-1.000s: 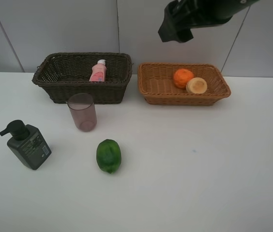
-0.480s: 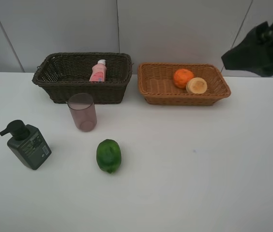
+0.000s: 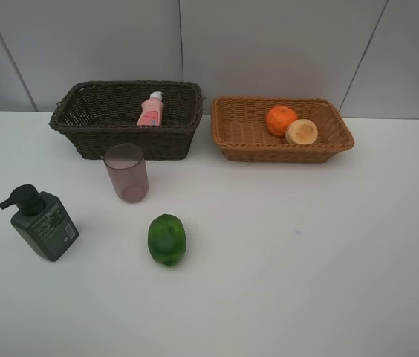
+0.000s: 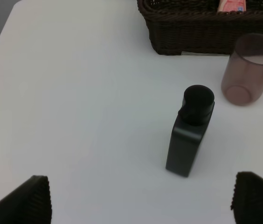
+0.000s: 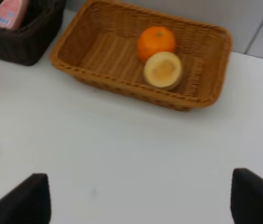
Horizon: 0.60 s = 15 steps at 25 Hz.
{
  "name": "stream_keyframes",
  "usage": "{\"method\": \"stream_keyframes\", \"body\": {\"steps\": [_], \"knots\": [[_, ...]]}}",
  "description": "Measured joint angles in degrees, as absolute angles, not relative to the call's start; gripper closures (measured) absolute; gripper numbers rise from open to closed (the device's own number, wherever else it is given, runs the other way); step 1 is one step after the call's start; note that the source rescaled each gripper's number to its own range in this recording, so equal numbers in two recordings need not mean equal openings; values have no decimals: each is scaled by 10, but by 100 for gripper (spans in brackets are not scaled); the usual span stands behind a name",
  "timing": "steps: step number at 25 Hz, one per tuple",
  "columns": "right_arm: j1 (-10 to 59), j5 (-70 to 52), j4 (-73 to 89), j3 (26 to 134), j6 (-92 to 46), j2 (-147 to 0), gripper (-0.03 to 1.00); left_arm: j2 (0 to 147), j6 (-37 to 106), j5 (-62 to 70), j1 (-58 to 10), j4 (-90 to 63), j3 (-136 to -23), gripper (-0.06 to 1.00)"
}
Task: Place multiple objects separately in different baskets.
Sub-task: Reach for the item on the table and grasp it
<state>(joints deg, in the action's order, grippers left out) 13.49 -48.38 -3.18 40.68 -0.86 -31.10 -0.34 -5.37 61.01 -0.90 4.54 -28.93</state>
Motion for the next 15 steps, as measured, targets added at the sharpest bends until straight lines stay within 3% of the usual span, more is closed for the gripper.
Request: {"method": "stream_keyframes", "body": {"steps": [5, 15], "knots": [[38, -486, 0, 383, -9, -225, 34, -3, -54, 610, -9, 45, -289, -6], [31, -505, 7, 351, -9, -107, 34, -3, -54, 610, -9, 45, -289, -6]]}}
